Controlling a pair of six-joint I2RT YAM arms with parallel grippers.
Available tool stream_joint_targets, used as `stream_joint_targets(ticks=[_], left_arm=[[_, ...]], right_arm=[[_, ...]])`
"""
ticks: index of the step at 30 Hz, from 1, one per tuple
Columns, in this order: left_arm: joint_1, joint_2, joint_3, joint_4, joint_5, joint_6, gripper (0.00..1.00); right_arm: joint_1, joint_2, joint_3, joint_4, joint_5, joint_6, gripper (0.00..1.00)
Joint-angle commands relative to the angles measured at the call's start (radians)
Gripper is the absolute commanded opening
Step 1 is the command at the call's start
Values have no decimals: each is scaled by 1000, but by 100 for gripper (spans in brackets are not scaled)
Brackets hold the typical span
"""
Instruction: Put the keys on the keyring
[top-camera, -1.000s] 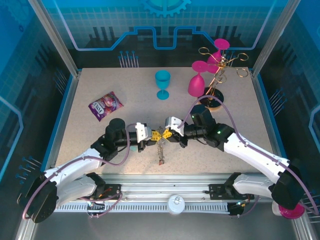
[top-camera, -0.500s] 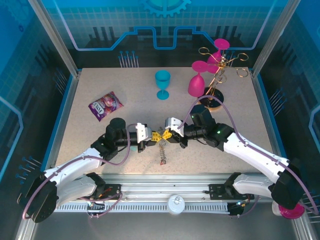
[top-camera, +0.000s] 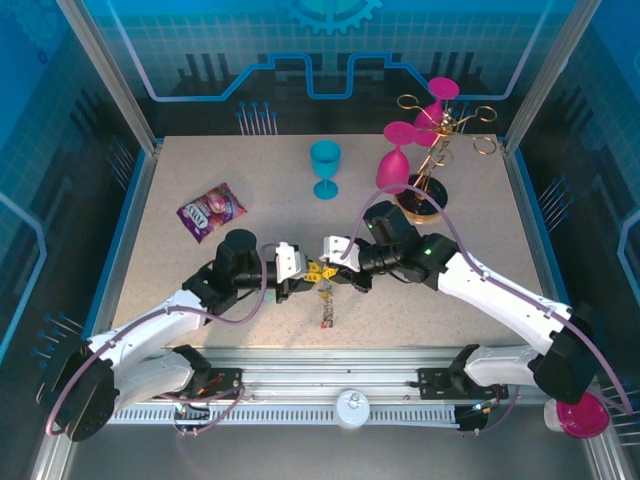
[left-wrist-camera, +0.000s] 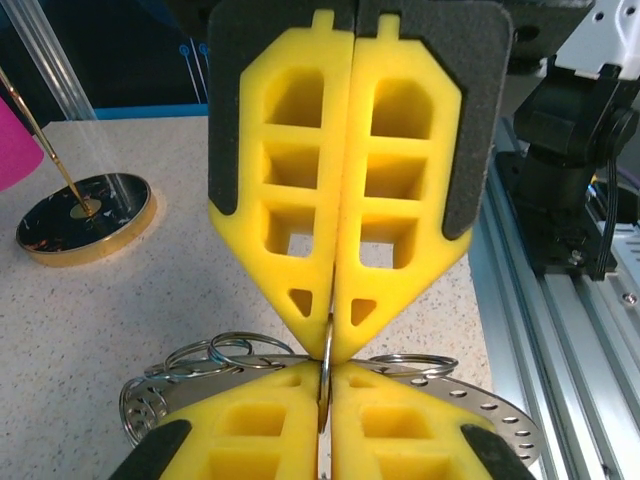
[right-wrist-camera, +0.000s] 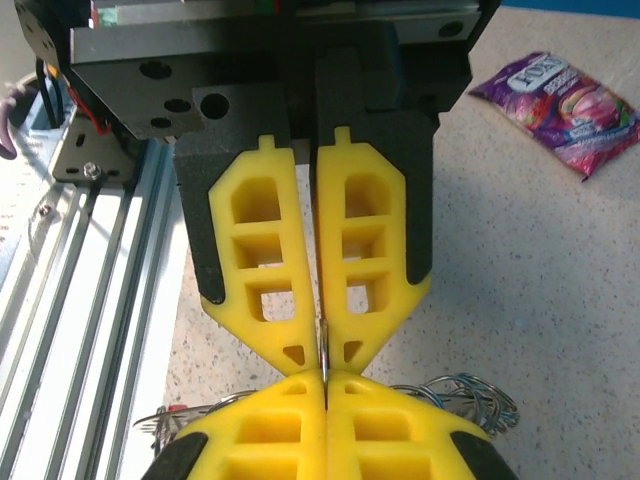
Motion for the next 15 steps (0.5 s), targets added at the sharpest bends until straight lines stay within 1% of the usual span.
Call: stream_joint_targets(ticks=[1, 4, 7, 10, 12, 14, 15], left_arm=[[-7, 14, 55, -34, -12, 42, 10], [-8, 17, 60, -38, -14, 50, 8], [-8, 16, 65, -48, -13, 70, 0], [-8, 7, 56, -44, -24, 81, 0], [-8, -3, 47, -37, -24, 81, 0], [-9, -12, 38, -25, -24, 79, 0], [-8, -15, 33, -14, -23, 77, 0]], right_arm=[[47, 27, 55, -78, -2, -50, 0], [71, 55, 87, -107, 11, -60, 0], [77, 66, 100, -108, 1, -55, 0], [62, 37, 69, -56, 3, -24, 1], [35, 1, 31, -7, -10, 9, 14], [-5, -40, -21, 49, -52, 45, 23], [-27, -60, -57, 82, -82, 59, 25]])
